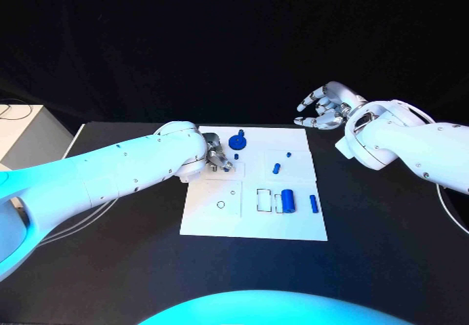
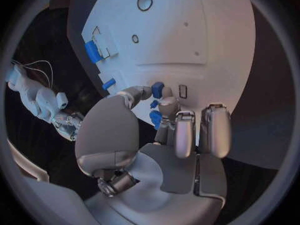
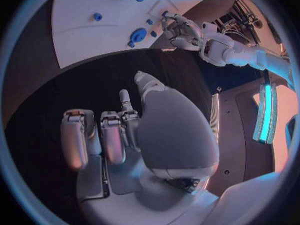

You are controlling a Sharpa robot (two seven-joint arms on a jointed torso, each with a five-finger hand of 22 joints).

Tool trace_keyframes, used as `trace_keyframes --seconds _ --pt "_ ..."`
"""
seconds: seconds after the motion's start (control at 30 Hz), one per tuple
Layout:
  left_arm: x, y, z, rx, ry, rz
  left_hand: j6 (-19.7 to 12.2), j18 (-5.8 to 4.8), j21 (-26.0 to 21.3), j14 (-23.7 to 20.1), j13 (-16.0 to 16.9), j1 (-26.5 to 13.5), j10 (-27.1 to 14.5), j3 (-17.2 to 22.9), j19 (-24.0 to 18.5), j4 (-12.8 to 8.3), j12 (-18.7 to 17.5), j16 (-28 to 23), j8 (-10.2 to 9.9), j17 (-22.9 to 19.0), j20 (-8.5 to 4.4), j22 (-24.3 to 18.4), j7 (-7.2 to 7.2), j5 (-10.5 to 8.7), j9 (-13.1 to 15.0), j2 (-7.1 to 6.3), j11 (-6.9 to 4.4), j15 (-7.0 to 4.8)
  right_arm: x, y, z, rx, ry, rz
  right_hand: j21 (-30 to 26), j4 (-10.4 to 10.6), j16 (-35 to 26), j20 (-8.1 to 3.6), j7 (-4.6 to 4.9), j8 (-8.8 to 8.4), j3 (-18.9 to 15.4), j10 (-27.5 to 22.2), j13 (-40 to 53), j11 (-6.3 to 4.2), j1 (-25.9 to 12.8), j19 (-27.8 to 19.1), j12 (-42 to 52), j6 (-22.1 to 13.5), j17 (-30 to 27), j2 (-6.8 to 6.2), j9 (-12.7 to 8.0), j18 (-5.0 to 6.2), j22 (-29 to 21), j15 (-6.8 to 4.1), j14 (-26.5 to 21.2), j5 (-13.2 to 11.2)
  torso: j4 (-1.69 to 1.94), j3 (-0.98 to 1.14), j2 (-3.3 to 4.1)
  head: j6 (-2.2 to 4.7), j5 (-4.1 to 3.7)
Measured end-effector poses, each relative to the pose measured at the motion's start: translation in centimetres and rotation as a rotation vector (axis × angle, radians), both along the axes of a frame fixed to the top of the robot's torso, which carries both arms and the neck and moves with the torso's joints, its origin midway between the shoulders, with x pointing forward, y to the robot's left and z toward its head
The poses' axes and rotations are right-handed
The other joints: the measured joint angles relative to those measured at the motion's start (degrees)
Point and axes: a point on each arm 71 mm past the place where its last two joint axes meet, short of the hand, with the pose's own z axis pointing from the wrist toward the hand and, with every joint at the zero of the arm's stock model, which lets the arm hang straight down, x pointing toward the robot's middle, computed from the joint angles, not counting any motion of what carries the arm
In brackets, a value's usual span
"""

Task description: Assemble the parts on the task board

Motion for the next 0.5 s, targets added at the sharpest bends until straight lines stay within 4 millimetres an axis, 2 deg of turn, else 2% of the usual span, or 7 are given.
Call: trace_keyframes --seconds 0.13,0.17,0.27,0.3,0.33,0.4,0.5 --pt "-0.11 0.26 -0.01 -0.002 -0.002 0.003 0.03 0.0 0.0 0.0 -0.03 0.36 0.0 -2.69 -0.2 1.76 0.0 0.0 -0.03 0.0 0.2 -0.07 0.03 -0.55 0.0 -0.64 0.0 0.0 0.0 -0.04 0.0 0.0 0.0 -0.001 0.0 0.0 0.0 0.0 0.0 0.0 0.0 0.0 0.0 0.0 0.0 0.0 0.0 0.0 0.0 0.0 0.0 0.0 0.0 0.0 0.0 0.0 0.0 -0.01 0.01 0.02 0.01" --pt "-0.13 0.33 -0.01 -0.003 -0.003 0.005 0.04 0.0 0.0 0.0 -0.03 0.36 0.0 -3.83 -0.2 2.53 0.01 0.0 -0.26 0.0 0.2 -0.13 0.04 -1.8 0.0 -0.64 0.0 0.0 0.0 -0.04 0.0 0.0 0.0 -0.001 0.0 -0.01 0.0 0.0 0.0 0.0 -0.01 0.0 0.0 0.0 0.0 0.0 0.0 0.0 0.0 0.0 0.0 0.0 0.0 0.0 0.0 0.0 0.0 -0.01 0.02 0.09 0.02" --pt "-0.19 0.52 0.0 -0.004 -0.007 0.009 0.04 0.0 -0.25 0.0 -0.02 0.99 -0.23 -7.21 -0.21 4.57 0.01 0.0 -0.79 0.0 0.2 -0.23 0.04 -7.81 -0.05 -0.48 0.23 0.0 0.01 -0.06 0.0 -0.001 0.0 -0.001 0.0 -0.01 0.0 0.0 0.0 0.0 -0.01 0.0 -0.01 0.0 0.0 0.0 0.0 0.0 0.0 0.0 0.0 0.0 0.0 0.0 0.0 0.0 0.0 -0.01 0.02 0.23 -0.02" --pt "-0.21 0.55 0.0 -0.004 -0.008 0.01 -0.01 0.0 -0.25 -0.1 0.01 1.46 -0.22 -10.17 -0.1 4.86 0.01 0.0 -0.8 0.0 0.3 -0.23 0.08 -12.94 -0.03 0.33 0.23 0.1 0.01 -0.06 0.0 -0.001 -0.001 -0.001 -0.21 -0.01 0.0 0.0 -0.12 0.0 -0.01 0.0 -0.01 0.0 -0.01 0.0 0.0 -0.12 0.0 -0.01 0.0 0.0 0.0 0.0 0.0 0.0 0.01 -0.01 0.02 0.26 -0.04" --pt "-0.24 0.58 0.0 -0.005 -0.01 0.011 -0.11 0.0 -0.25 0.01 0.04 1.53 -0.22 -11.89 -0.1 5.05 0.01 0.0 -0.8 0.0 0.31 -0.23 0.18 -15.01 -0.02 0.96 0.23 0.22 0.02 -0.07 0.0 -0.001 -0.001 -0.001 -0.21 -0.01 0.0 0.0 -0.22 0.0 -0.01 0.0 -0.01 0.0 -0.02 0.0 0.0 -0.21 0.0 -0.02 0.0 0.0 -0.01 0.0 0.0 0.0 0.02 -0.01 0.01 0.28 -0.05" --pt "-0.27 0.6 0.01 -0.006 -0.012 0.013 -0.19 0.0 -0.25 0.1 0.05 1.44 -0.4 -17.08 -0.29 5.25 0.01 0.0 -0.81 0.0 0.5 -0.29 0.26 -18.34 0.04 3.07 0.41 0.31 0.02 -0.08 0.0 -0.001 -0.001 -0.001 -0.21 -0.01 0.0 0.0 -0.21 0.0 -0.01 0.0 -0.01 0.0 -0.23 0.0 0.0 -0.21 0.0 -0.23 0.0 0.0 -0.01 0.0 0.0 0.0 0.03 -0.01 0.0 0.31 -0.08" --pt "-0.32 0.64 0.02 -0.008 -0.015 0.015 -0.2 0.0 -0.26 0.1 0.05 2.2 -0.4 -23.43 -0.3 5.34 0.09 0.0 -0.81 0.0 0.5 -0.3 0.27 -21.18 0.12 5.49 0.41 0.31 0.03 -0.08 0.0 -0.001 -0.001 -0.002 -0.21 -0.01 0.0 0.0 -0.21 0.0 -0.01 0.0 -0.01 0.0 -0.23 0.0 0.0 -0.22 0.0 -0.23 -0.01 0.0 -0.01 0.0 0.0 0.0 0.03 0.0 -0.01 0.4 -0.09"
